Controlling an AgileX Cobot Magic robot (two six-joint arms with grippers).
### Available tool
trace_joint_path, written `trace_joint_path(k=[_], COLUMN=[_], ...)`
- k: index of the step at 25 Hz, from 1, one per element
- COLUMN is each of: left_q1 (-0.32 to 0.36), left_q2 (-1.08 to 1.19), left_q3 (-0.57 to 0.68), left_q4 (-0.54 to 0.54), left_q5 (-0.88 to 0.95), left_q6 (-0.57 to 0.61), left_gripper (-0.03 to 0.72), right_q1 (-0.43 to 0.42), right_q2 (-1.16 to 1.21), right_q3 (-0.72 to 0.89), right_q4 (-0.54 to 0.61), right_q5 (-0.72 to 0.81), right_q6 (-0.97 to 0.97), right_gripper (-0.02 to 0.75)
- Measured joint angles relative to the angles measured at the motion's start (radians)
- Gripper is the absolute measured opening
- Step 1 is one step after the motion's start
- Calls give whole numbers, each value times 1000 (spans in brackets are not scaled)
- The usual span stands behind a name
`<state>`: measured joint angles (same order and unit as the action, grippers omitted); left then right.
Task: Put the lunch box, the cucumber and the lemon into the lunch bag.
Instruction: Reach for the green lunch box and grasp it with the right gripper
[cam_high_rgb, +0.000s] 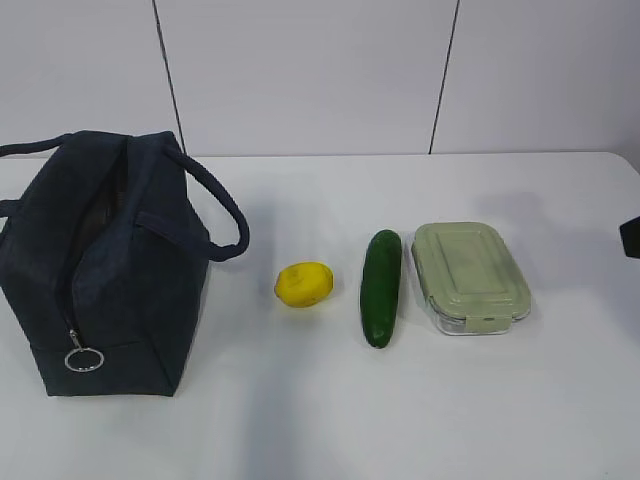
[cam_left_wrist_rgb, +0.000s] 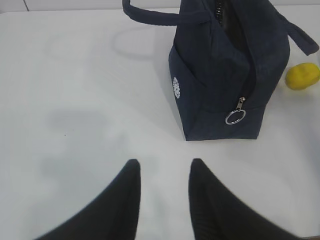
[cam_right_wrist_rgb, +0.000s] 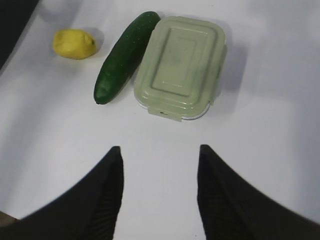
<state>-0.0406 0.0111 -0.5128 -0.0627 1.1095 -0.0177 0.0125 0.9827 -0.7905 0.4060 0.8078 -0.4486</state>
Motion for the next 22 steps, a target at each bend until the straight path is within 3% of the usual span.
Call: trace_joint_path(k=[5, 13, 22], left_q1=[0, 0, 0], left_q2=[0, 0, 0], left_q3=[0, 0, 0], left_q4=[0, 0, 0], left_q5=[0, 0, 0], left_q6=[0, 0, 0], left_gripper=[235, 235, 235], right_q1=[-67, -293, -346], right_q2=[103, 238, 456], right_q3=[-19, -25, -102], right_q4=[159, 460, 524], right_q5=[3, 124, 288], right_q6=[-143, -451, -571], right_gripper=[349, 349, 349])
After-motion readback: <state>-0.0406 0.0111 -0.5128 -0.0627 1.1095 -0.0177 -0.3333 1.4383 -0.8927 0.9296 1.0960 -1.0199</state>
